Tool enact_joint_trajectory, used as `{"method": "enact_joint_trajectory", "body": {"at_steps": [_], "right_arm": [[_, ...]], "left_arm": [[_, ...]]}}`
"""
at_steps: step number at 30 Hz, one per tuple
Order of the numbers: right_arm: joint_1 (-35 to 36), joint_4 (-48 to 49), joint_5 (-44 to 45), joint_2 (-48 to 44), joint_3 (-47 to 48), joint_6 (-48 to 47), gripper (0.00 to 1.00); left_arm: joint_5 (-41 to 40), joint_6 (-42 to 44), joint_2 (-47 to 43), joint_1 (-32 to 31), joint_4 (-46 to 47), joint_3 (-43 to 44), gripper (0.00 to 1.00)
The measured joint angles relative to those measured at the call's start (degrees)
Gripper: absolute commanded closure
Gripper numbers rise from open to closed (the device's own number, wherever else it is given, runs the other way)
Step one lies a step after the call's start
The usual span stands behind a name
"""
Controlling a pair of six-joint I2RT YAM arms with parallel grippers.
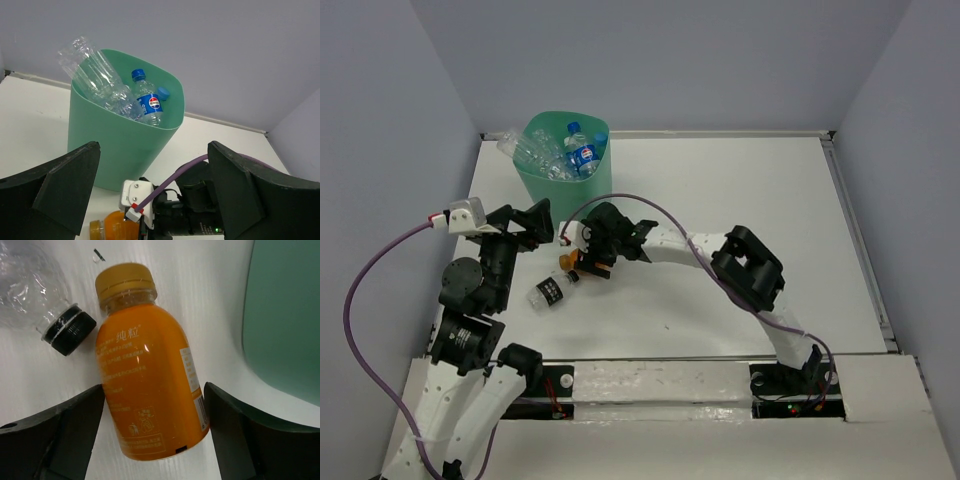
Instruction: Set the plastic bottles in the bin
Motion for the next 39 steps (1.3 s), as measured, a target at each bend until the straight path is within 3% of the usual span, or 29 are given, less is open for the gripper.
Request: {"method": "enact_joint_trajectory", "body": {"at_steps": [5,7,9,16,25,29,33,37,39], "right_arm": [[0.0,0.3,2.2,-0.6,-2.8,0.6,0.42],[0.0,1.0,2.9,-2.3,-5.7,1.2,0.43],[0.0,2.3,4.1,-5.9,-9.9,2.4,0.52],[0.3,7.6,7.6,-21.8,-20.0,6.5,0.58],[0.8,13.0,11.1,-37.7,-20.7,7.8,0.59],[0.7,15.7,15.9,-32.1,-10.5,6.5,0.59],[-0.2,19.2,21.6,-18.2,6.2,5.5,0.59],[-2.1,19.4,25.5,-7.1,16.4,5.4,0.57],[-3.1,18.7,26.9,-3.0,20.3,5.9,0.45]], "left_arm": [[0.2,0.0,0.0,0.0,0.0,0.0,0.02],[0.2,0.0,0.0,0.0,0.0,0.0,0.02],[0.2,0.0,-0.1,0.0,0.0,0.0,0.02],[-0.2,0.0,-1.7,0.0,0.0,-0.1,0.02],[-0.2,-0.4,-1.7,0.1,0.0,-0.2,0.02],[-0.4,-0.5,-1.7,0.3,0.0,-0.2,0.02],[-0.6,-0.5,-1.7,0.4,0.0,-0.2,0.02],[-0.7,-0.5,-1.7,0.4,0.0,-0.2,0.02],[-1.0,-0.5,-1.7,0.4,0.0,-0.2,0.02]]}}
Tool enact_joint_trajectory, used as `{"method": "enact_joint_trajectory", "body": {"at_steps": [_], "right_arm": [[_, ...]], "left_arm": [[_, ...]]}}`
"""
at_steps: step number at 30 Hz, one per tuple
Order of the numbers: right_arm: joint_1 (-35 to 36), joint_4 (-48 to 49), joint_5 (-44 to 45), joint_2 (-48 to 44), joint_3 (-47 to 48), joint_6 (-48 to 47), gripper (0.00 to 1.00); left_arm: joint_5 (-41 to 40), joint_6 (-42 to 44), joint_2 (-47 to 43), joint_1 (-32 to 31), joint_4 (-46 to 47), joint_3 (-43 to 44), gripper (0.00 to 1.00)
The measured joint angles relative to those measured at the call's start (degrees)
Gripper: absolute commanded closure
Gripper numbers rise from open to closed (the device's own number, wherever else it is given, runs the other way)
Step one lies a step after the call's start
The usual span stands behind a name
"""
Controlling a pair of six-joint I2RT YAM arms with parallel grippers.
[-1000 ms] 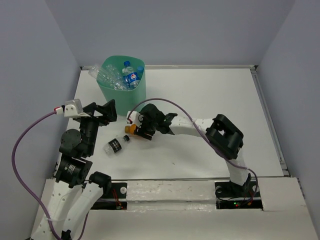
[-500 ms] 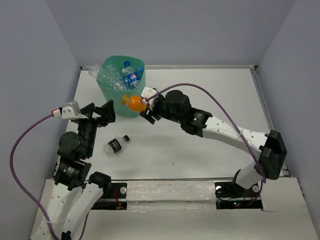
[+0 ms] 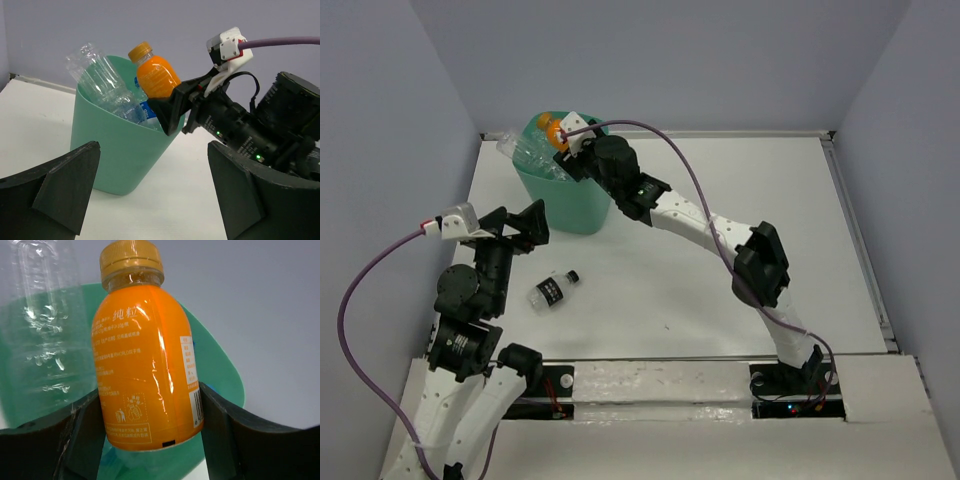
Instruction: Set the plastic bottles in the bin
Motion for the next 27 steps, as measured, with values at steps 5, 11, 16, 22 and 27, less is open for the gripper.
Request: {"method": "enact_joint_trajectory", "body": {"at_steps": [5,11,16,22,27], "right_arm": [[-1.6,0.2,1.6,3.6,3.9,2.2,0.05],[-2.1,0.5,1.3,3.2,3.8,4.0,0.07],[-2.1,0.3,-1.8,-1.3,-0.6,5.6,0.14],[-2.2,0.0,-18.6,-16.5,-15.5,7.0,0.15],[-1.7,-2.4,-40.5,-22.1,-22.0,7.8,0.06]], "left_arm": [[-1.1,-0.2,-1.2,0.0,-0.1,0.0,0.02],[-1.2,-0.3,-1.5,0.0,-0.2,0.0,0.02],[-1.2,-0.4,-1.5,0.4,-0.4,0.0,0.02],[-2.0,-0.5,-1.5,0.9,-0.4,0.0,0.01],[-2.7,-0.5,-1.2,1.1,-2.1,1.7,0.01]]}}
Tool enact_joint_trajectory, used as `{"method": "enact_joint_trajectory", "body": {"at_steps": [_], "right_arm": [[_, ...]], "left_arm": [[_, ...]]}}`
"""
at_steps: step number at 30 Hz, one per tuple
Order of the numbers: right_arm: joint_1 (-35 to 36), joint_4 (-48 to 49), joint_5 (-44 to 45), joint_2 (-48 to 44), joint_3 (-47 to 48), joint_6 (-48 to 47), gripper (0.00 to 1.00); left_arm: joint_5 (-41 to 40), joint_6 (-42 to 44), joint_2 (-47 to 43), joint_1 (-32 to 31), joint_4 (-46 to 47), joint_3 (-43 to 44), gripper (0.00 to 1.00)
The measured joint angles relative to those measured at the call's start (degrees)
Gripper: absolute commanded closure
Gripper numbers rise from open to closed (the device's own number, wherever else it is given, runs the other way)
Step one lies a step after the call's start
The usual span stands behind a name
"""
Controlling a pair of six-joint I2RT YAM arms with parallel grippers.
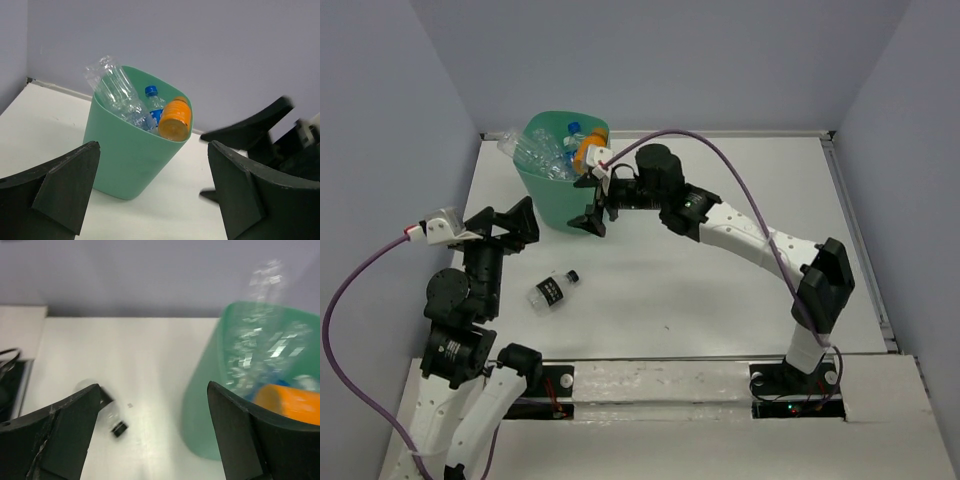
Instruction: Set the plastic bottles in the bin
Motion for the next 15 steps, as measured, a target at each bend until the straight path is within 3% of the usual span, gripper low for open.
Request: {"method": "enact_joint_trajectory", "body": {"at_steps": [4,15], "right_arm": [[1.7,-5.0,-8.2,5.2,-0.4,-0.5,0.01],[8.5,-19.7,-10.0,23.5,7.7,-8.9,0.0]], "left_arm": [[-1.0,0.0,0.3,0.0,0.2,2.6,0.01],[-3.6,0.1,0.3,0.0,0.0,2.9,0.01]]}}
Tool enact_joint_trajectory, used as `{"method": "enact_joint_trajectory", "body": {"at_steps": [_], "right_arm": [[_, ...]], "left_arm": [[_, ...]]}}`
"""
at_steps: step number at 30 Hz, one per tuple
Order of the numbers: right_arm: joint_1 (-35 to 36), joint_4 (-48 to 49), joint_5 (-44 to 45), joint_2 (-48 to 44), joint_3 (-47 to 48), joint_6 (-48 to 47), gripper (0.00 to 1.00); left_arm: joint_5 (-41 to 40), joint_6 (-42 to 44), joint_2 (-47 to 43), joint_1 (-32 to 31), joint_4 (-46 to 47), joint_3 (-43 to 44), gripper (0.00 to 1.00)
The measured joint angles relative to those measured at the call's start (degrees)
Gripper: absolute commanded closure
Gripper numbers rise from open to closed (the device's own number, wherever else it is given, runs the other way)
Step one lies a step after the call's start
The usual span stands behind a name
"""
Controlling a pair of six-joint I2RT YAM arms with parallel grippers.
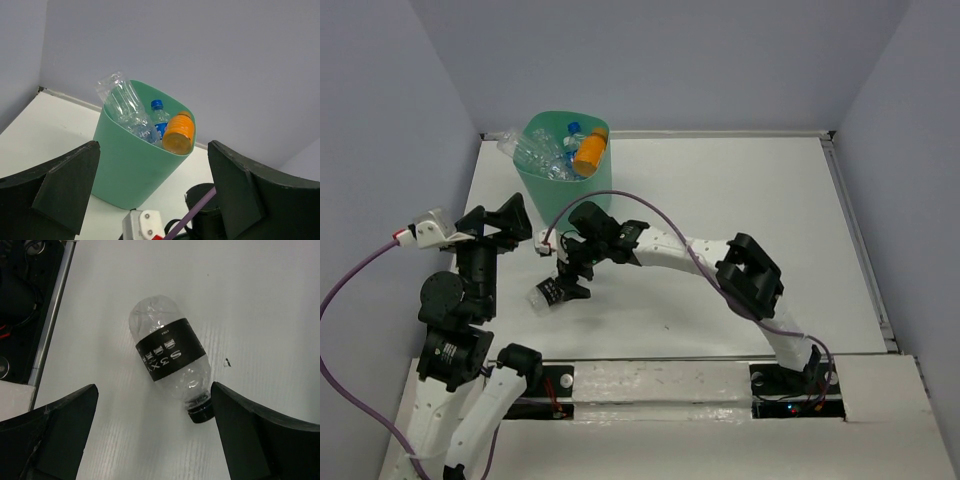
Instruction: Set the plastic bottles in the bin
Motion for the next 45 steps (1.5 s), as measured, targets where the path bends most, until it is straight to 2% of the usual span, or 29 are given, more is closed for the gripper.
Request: {"method": "enact_joint_trajectory", "body": {"at_steps": [11,14,17,18,20,22,24,29,36,41,45], "right_arm": [[5.6,-2.2,4.7,8.0,9.6,-6.9,0.0],[6.2,-2.8,5.2,11.2,11.6,-7.3,0.04],[6.4,-1.4,6.3,13.3,11.8,-5.4,0.19],[6.4,0.4,6.6,13.4,10.7,-4.1,0.38],[6.4,4.8,7.2,12.8,7.9,-2.2,0.47],[6.4,10.8,8.8,10.5,2.2,0.5,0.49],[6.3,15.5,10.7,6.6,-4.7,2.7,0.55],[6.3,22.9,16.6,-4.5,-15.9,5.9,0.59],[5.7,28.9,26.2,-19.4,-19.5,6.3,0.62],[1.5,30.9,32.0,-19.5,-10.9,6.8,0.62],[-4.1,34.3,35.1,-11.0,3.8,9.9,0.62]], "left_arm": [[-0.2,0.1,0.5,0.2,0.0,-0.1,0.01],[-0.2,0.2,0.5,0.5,0.3,-0.5,0.01],[0.4,0.2,0.5,0.9,0.6,-1.1,0.01],[1.0,0.2,0.5,1.2,0.9,-1.4,0.01],[2.0,0.0,0.5,1.9,1.2,-2.1,0.01],[2.8,-0.1,0.5,2.5,1.3,-2.7,0.01],[3.6,-0.3,0.5,2.9,1.3,-3.2,0.01],[4.6,-0.5,0.4,3.1,1.3,-3.6,0.01],[4.5,-0.6,-1.3,3.1,1.3,-3.6,0.01],[3.4,-0.7,-2.7,3.1,1.3,-3.6,0.01],[2.9,-0.7,-3.0,3.1,1.3,-3.7,0.01]]}}
